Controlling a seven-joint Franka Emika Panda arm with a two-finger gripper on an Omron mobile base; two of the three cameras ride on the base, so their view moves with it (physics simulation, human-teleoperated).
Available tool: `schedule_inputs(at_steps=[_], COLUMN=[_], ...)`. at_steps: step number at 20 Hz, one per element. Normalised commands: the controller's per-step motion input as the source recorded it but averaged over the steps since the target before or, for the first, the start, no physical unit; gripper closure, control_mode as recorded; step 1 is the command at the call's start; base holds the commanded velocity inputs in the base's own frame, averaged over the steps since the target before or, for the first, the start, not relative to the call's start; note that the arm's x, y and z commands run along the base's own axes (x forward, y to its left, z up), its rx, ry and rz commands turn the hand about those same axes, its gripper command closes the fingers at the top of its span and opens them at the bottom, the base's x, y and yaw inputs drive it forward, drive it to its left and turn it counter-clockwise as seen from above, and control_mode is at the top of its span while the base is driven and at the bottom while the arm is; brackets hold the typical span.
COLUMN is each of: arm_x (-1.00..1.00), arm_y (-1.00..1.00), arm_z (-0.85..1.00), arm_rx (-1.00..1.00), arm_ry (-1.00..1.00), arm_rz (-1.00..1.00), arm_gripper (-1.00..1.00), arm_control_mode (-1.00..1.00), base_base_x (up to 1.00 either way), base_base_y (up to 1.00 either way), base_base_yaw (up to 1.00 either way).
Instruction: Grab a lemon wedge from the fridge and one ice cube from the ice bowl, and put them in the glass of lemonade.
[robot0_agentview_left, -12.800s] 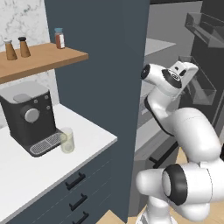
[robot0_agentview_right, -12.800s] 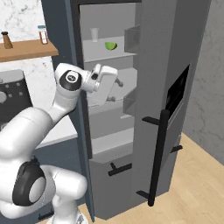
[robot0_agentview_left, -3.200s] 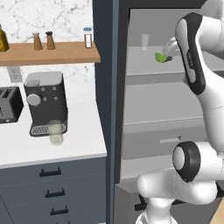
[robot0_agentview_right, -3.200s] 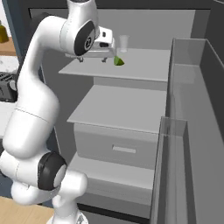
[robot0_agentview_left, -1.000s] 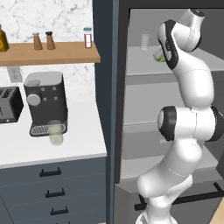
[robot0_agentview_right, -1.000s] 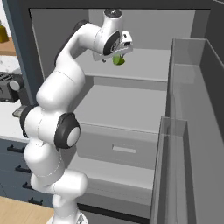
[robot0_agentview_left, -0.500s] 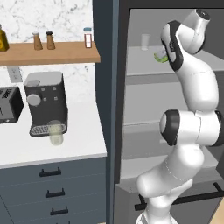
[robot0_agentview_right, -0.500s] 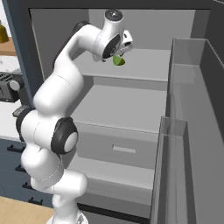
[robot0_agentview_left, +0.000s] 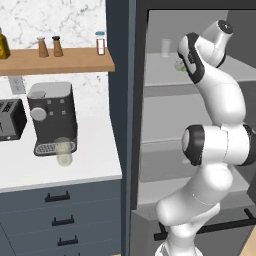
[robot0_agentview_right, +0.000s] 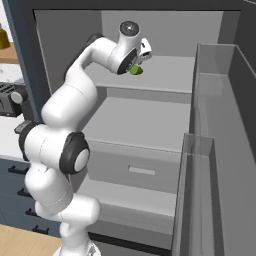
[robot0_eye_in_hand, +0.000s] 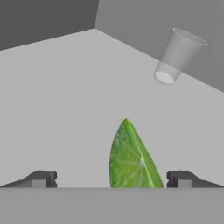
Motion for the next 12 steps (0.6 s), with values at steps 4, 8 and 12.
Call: schedule_inputs(at_steps=[4, 8, 12], arm_x=[0.11, 0.00, 0.11], arm_y=[-0.06, -0.06, -0.04], arm_z=[0.17, 0.07, -0.03], arm_rx=[0.00, 0.00, 0.00], arm_ry=[0.04, 0.00, 0.00], arm_rz=[0.00, 0.00, 0.03], arm_gripper=[-1.00, -1.00, -1.00], arm_control_mode=[-1.00, -1.00, -1.00], base_base_x=[0.00, 0.00, 0.00], base_base_y=[0.00, 0.00, 0.00], base_base_yaw=[0.00, 0.00, 0.00])
